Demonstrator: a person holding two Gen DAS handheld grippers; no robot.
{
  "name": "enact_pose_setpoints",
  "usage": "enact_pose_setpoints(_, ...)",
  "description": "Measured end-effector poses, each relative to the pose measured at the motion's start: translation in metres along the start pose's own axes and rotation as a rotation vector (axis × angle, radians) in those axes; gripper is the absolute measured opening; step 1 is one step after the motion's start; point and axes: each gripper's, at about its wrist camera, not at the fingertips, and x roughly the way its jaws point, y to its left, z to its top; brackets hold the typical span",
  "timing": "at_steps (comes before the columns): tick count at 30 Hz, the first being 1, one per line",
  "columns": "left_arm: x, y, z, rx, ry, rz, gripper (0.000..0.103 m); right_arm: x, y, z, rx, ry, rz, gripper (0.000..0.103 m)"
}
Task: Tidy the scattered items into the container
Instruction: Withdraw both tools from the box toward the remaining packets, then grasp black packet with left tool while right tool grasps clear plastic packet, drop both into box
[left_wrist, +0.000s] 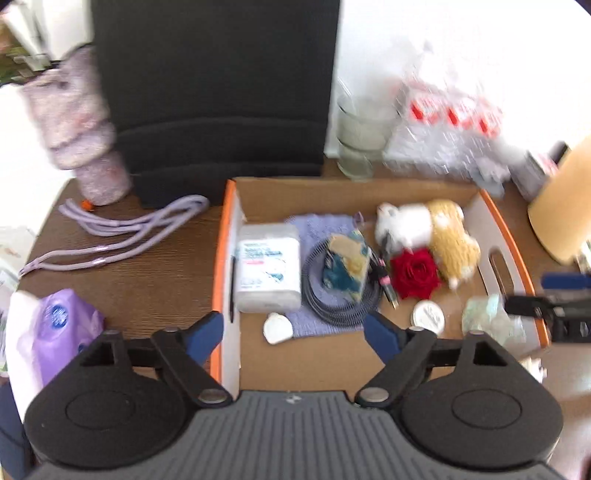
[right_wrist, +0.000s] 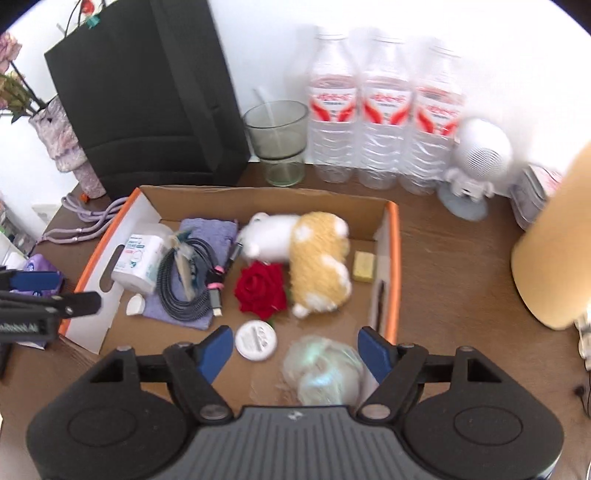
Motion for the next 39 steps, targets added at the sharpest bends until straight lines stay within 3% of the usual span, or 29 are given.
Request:
enact_pose_setpoints(2,-0.014,-0.007,-0.014,-0.037,-0.134,0.048,0.099,-0.01,-0.001,-0.01,0.025,-0.072,0.022,0.075)
enact_pose_setpoints(4,-0.032,-0.017,-0.033,-0.014,-0.313,0.039,0.103,-0.025,0.002,-0.023,0.024,-0.212,0.052,0.078)
enact_pose_setpoints(6,-0.044,-0.029,-0.051,0.03,-0.437,0.035,0.103,-0.039,0.005,-0.041,-0.003,-0.385,0.092,0.084)
enact_pose_setpoints(8,-0.051,-0.038,-0.062,0.046,-0.488,0.028,0.103,-0.047,0.009,-0.057,-0.022,-0.499,0.116,0.085)
enact_pose_setpoints(13,-0.064,-0.048,-0.071,0.053,-0.576,0.036,0.103,-0.054,0.017,-0.071,-0.06,-0.596,0.076,0.085)
enact_pose_setpoints(20,-0.08,-0.041,-0.1,0.04,-0.594,0.064,0.103,-0.068,0.023,-0.094,-0.066,-0.641,0.051,0.085)
enact_pose_setpoints(26,-0.119,-0.043,-0.196,0.086,-0.68,0.032,0.103,-0.098,0.028,-0.177,-0.047,-0.663,0.087,0.09)
enact_pose_setpoints(30,-0.119,-0.045,-0.267,0.147,-0.578,-0.017,0.103,-0.104,0.033,-0.247,-0.054,-0.617,0.092,0.092)
enact_pose_setpoints(33,-0.116,-0.042,-0.314,0.12,-0.483,-0.031,0.103,-0.1,0.032,-0.293,-0.013,-0.561,0.084,0.092)
enact_pose_setpoints(37,-0.109,-0.019,-0.339,-0.006,-0.354,-0.056,0.103,-0.096,0.027,-0.337,0.046,-0.466,0.092,0.092)
enact_pose_setpoints(39,-0.106,-0.012,-0.337,-0.028,-0.345,-0.04,0.103,-0.094,0.029,-0.344,0.014,-0.443,0.083,0.09)
